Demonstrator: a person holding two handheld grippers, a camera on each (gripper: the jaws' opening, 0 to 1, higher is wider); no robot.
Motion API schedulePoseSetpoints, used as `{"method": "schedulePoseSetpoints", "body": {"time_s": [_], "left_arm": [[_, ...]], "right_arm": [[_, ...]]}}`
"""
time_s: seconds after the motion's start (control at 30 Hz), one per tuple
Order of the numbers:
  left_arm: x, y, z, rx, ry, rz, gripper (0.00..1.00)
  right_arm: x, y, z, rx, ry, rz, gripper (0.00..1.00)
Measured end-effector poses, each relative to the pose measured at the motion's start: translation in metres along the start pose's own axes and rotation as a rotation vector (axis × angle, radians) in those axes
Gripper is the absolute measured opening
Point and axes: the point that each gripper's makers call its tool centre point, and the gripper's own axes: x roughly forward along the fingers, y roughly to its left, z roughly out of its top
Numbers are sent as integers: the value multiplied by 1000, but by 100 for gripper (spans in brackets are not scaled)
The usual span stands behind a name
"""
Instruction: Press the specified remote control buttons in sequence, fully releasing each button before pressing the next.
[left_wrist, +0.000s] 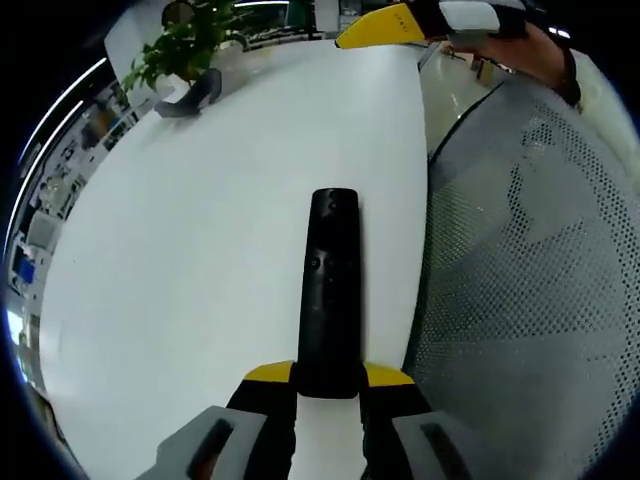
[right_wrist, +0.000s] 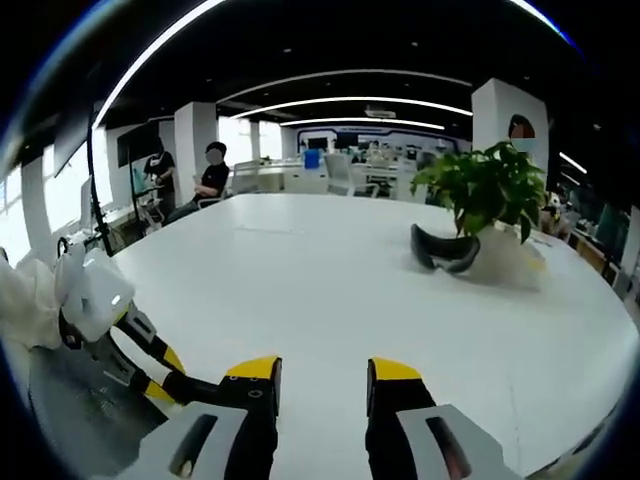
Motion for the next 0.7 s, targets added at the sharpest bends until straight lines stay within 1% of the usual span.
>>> {"method": "schedulePoseSetpoints", "body": {"time_s": [0.07, 0.13, 0.2, 0.27, 0.33, 0.4, 0.43, 0.47, 0.5, 0.53, 0.6, 0.63, 0.67, 0.7], "left_arm": [[1, -6, 0, -26, 0, -24, 23], [1, -9, 2, -31, -7, -22, 23], [1, -10, 2, -24, -16, -9, 23], [1, -9, 2, -33, -22, -7, 23], [1, -10, 2, -36, -29, -5, 23], [0, -10, 1, -39, -46, -3, 23], [0, -10, 1, -37, -60, -3, 23], [0, -10, 1, -37, -67, -3, 23], [0, -10, 1, -39, -75, -3, 23], [0, -10, 1, -39, -82, -3, 23], [0, -10, 1, -38, -99, -3, 23], [0, -10, 1, -39, -108, -1, 23], [0, -11, 1, -37, -115, 0, 23], [-1, -11, 2, -36, -127, 3, 23]], "right_arm": [[1, 4, 0, -2, 6, 18, 27], [2, 8, 1, 5, 17, 43, 23], [3, 14, 2, 19, 34, 80, 15], [7, 15, 4, 2, 42, 79, 9], [12, 17, 6, -4, 57, 95, 1], [20, 20, 3, 28, 107, 103, 0], [26, 25, 3, 26, 119, 134, 0], [30, 29, 0, 31, 145, 162, 0], [36, 32, -4, 32, 183, 175, 0], [38, 32, -6, 27, 191, 178, 0], [50, 34, -13, 28, 237, 189, 0], [54, 36, -18, 56, 270, 203, 0], [58, 38, -18, 73, 272, 216, 0], [60, 40, -22, 99, 292, 230, 0]]}}
